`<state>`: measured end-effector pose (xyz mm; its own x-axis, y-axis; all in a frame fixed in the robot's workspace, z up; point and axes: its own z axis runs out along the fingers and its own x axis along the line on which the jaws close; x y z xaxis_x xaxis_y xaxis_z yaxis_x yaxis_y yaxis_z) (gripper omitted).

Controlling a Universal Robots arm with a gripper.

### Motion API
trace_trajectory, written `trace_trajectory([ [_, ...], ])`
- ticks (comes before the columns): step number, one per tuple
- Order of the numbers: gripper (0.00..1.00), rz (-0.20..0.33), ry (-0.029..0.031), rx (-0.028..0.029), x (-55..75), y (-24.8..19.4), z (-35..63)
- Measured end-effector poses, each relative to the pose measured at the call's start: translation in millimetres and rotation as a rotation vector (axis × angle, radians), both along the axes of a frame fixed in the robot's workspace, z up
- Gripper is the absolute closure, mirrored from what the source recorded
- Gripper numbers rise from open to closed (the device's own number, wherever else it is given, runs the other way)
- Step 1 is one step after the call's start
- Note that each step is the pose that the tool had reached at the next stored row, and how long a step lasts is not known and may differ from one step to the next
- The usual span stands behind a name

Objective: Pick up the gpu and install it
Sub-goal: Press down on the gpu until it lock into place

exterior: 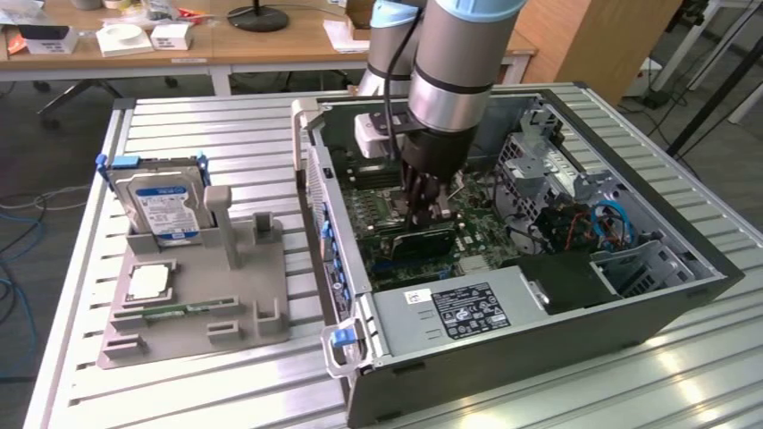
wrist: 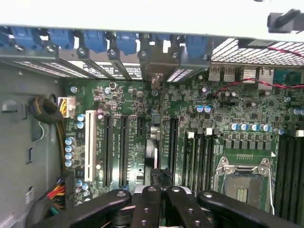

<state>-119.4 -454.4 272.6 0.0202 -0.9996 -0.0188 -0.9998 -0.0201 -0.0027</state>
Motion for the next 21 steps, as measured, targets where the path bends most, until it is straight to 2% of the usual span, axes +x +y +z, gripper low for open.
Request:
trace_trajectory([
  [7,0.90,0.000,0.0000,-0.0006,0.0,0.0,18.0],
  [21,0.90,0.000,0.0000,-0.0026,0.0,0.0,64.5],
])
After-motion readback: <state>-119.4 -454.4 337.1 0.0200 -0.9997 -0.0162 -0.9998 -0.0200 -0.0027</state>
